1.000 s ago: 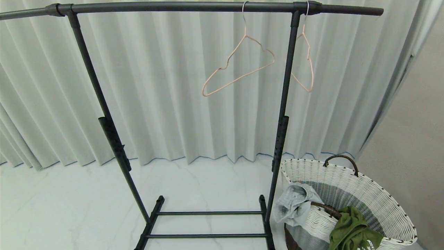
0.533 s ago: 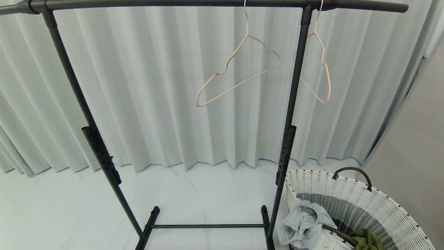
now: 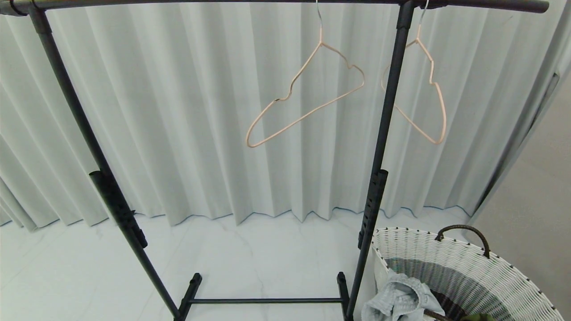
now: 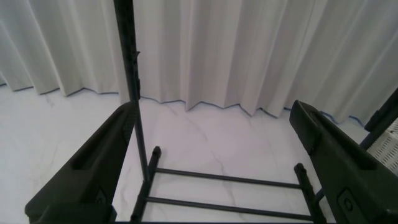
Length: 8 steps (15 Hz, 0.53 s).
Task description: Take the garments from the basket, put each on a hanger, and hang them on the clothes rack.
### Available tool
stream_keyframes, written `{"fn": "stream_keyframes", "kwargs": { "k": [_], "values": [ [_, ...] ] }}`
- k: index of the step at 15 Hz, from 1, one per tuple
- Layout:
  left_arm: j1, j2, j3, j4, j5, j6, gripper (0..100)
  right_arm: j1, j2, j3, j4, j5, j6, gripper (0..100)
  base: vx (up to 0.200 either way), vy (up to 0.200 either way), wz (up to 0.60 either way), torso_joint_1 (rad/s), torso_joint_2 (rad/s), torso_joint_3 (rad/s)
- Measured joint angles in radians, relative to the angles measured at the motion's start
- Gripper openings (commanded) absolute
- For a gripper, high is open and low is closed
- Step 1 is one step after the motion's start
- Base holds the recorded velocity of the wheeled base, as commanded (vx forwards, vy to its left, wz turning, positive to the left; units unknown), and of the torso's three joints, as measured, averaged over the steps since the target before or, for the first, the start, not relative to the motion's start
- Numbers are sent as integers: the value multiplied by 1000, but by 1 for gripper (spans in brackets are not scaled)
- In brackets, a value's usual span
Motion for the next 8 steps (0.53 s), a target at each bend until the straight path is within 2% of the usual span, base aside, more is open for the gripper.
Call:
{"fn": "stream_keyframes", "kwargs": {
  "k": [1, 3, 6, 8],
  "values": [
    [0, 0, 0, 0, 0, 2, 100, 0, 0, -16, 1, -12, 4, 100, 0, 0, 0, 0, 0, 0],
    [0, 0, 0, 0, 0, -1, 100, 20, 5, -116, 31, -19, 15, 100, 0, 0, 0, 0, 0, 0],
    [0, 0, -1, 0, 0, 5, 100, 58, 108, -229, 72, -58, -38, 100, 0, 0, 0, 0, 0, 0],
    [0, 0, -1, 0, 0, 6, 100, 68, 232, -263, 78, -105, -88, 100, -200, 0, 0, 10, 2, 2]
  ]
}}
